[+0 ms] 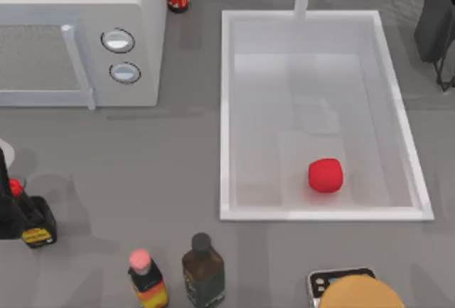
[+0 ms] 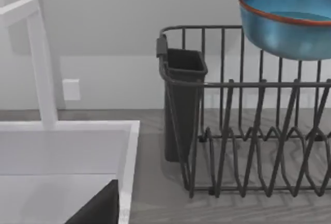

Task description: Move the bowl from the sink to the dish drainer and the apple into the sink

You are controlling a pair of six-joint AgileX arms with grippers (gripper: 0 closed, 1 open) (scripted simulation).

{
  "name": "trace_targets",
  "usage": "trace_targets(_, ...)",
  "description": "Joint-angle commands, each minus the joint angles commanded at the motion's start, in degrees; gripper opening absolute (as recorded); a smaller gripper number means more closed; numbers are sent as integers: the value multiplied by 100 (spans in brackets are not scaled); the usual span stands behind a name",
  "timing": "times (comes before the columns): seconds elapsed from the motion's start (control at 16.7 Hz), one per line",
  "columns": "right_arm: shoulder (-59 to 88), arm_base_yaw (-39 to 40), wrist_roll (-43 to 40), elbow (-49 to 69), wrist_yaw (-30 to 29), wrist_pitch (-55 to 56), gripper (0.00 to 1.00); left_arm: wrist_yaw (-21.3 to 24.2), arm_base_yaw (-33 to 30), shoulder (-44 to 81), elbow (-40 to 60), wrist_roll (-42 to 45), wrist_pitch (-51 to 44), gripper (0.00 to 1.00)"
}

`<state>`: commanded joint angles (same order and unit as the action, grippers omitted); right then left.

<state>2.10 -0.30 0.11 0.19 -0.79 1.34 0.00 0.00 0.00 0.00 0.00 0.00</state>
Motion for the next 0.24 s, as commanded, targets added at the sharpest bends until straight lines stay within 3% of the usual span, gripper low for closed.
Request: trace_targets(0.24,-210,30,-11,-19,78,-134,100,0,0,0,0,0,0,100)
